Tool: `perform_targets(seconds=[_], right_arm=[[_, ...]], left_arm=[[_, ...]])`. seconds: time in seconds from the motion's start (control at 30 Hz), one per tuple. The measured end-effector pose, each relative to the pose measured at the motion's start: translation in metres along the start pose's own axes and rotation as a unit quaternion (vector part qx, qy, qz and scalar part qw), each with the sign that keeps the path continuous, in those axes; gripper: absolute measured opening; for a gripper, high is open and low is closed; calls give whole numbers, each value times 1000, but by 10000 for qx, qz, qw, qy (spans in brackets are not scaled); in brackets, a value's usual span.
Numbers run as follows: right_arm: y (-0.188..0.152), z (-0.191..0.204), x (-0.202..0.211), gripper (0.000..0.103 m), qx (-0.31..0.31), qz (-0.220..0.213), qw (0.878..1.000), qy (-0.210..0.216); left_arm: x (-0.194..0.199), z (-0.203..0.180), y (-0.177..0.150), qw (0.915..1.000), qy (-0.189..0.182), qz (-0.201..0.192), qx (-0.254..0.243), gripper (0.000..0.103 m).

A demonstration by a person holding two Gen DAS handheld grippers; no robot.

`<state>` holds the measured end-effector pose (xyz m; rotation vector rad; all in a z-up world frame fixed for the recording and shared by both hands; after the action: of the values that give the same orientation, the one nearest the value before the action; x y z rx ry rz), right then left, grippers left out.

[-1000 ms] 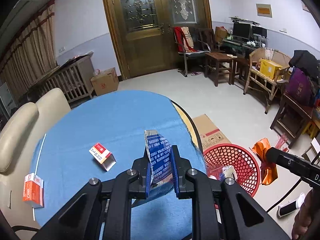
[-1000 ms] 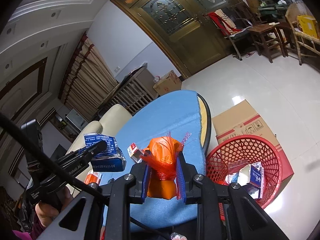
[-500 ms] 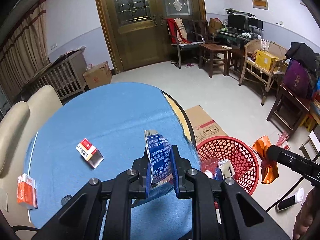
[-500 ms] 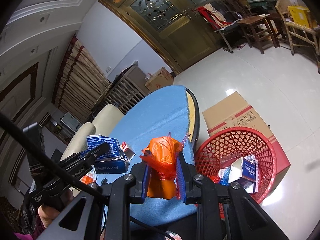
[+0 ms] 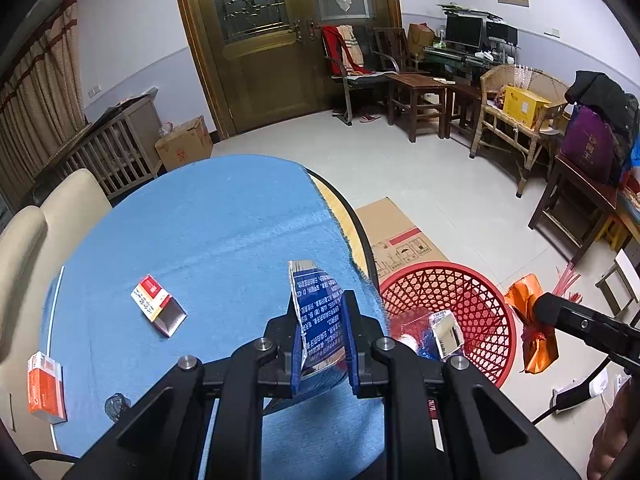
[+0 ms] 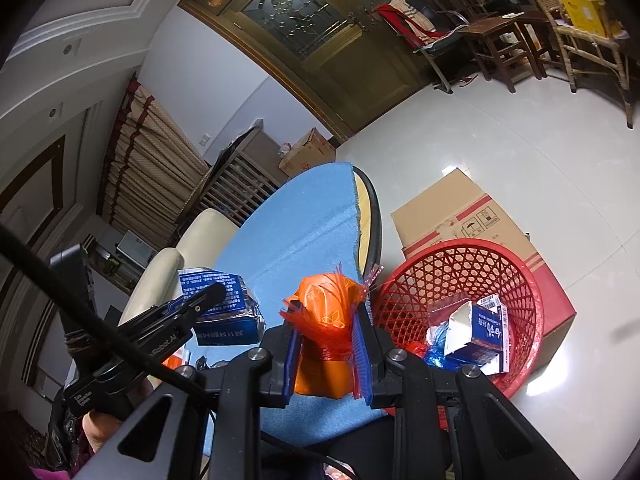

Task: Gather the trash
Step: 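Carry the orange bag and blue packet over the red wastebasket with both tools, then open both tools to drop the orange bag and blue packet into the wastebasket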

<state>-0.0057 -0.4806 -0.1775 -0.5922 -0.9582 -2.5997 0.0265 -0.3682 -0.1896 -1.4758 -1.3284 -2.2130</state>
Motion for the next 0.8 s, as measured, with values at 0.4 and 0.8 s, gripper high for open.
perform_targets(seconds=[0.4, 0.8], right_arm=[[-3, -13, 10, 26, -138, -8, 9999, -82], [-6, -30, 12, 26, -335, 24, 9993, -139]], left_arm=[[-6, -18, 0, 9999, -82, 53, -101, 19], [-16, -37, -5, 9992, -221, 187, -262, 19]])
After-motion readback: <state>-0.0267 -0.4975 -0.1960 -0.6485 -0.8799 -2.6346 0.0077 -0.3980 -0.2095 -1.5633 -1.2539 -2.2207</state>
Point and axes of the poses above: each gripper's, at about its wrist camera, not at the fingertips, and x roughly against the way its jaws point, z to its left, y to its top, the point moved 9 cm from there along -x, roughly the way its jaws point, and after that the axes turned 12 degrees about x, right-handed, at the moved point
